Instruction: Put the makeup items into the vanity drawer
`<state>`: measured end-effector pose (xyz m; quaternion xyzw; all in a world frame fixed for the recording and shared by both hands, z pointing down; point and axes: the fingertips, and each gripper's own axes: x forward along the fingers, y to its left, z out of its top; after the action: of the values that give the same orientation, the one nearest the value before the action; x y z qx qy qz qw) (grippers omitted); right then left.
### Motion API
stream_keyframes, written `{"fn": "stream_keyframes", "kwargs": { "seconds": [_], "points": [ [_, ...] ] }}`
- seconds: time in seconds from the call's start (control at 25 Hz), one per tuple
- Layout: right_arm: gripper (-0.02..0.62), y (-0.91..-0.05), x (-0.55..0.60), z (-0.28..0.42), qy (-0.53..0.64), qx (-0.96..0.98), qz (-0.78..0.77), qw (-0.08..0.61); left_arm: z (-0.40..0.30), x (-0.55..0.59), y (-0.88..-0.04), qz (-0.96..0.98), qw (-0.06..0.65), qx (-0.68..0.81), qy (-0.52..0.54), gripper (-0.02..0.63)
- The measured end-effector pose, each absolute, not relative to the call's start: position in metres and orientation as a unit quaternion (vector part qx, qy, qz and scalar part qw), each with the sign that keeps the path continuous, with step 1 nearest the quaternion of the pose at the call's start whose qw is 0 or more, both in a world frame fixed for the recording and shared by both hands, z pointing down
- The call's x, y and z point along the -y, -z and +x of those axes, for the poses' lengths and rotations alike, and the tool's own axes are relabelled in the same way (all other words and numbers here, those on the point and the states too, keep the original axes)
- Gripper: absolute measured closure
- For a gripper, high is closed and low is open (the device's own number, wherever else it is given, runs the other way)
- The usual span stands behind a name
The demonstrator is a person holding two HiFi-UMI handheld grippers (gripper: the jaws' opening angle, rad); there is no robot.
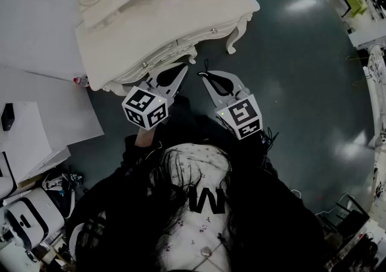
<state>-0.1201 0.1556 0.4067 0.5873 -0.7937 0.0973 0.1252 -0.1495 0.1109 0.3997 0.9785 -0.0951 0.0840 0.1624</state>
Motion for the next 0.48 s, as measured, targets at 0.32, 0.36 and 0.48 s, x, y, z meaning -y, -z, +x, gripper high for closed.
{"fn": "stream_keyframes", "kwargs": {
  "seconds": [0.32,0.36,0.48],
  "points": [
    [0.569,-0.4075,-0.1585,-0.1205,-0.102,0.796,0.584,0.122,-0.1531,-0.1125,-0.3959,0.979,0.155,0.103,-0.086,0.606],
    [0.569,-0.4076,-0.1591,-0.1202,-0.102,0.796,0.584,0.119,-0.153,-0.1131,-0.3956,0.979,0.154,0.104,-0.087,0.606],
    [0.569,-0.4099,-0.1611,-0.1168,-0.109,0.796,0.585,0.108,-0.1506,-0.1172,-0.3947,0.979,0.151,0.104,-0.087,0.606]
  ]
}}
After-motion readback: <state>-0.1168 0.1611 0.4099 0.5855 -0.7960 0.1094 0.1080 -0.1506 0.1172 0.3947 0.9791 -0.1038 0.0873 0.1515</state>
